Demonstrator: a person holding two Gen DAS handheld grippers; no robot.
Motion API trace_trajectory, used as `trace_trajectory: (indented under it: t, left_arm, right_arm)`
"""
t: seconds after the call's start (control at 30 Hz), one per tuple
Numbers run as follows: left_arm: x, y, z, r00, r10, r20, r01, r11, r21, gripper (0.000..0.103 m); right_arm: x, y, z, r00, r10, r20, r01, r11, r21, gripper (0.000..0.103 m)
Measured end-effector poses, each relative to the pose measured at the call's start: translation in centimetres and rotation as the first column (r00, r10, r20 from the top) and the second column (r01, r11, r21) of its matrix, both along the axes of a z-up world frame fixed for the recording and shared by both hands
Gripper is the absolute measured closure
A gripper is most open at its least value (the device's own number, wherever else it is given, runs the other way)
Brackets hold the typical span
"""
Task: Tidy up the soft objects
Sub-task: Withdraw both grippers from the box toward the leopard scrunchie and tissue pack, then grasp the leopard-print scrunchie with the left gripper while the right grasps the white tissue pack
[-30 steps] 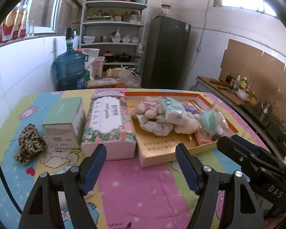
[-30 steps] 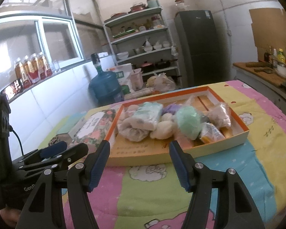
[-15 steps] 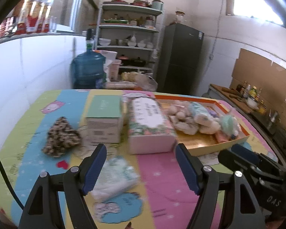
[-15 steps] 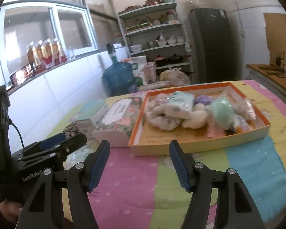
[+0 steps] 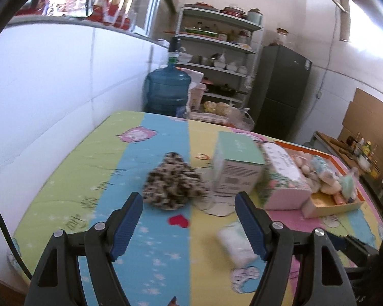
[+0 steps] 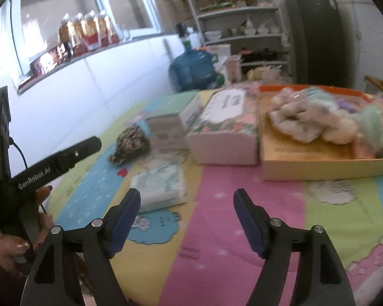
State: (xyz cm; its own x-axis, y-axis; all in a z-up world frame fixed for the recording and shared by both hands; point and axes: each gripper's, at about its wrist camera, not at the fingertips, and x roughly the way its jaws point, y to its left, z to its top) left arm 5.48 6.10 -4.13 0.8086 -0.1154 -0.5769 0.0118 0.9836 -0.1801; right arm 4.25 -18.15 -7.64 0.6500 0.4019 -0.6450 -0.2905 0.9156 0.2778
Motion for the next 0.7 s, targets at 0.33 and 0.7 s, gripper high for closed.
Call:
trace_trajectory:
  t: [0.33,0.7]
  left_arm:
    - [0.8,4.0,-1.1,0.999,0.043,-0.027,-0.044,0.998,-0.034,0.029]
    - [3.3,5.9,-2.3,0.998,0.035,-0.06,-0.038,0.999,-0.039,0.029]
  right_arm:
    - [2.8,4.9,-1.5,0.994,0.102,-0.048,-0.105,0.992,-0.071,0.022]
    - [4.2,9.0,-3.5,0.993,0.097,-0.073,-0.116,0.938,-0.326,0.021]
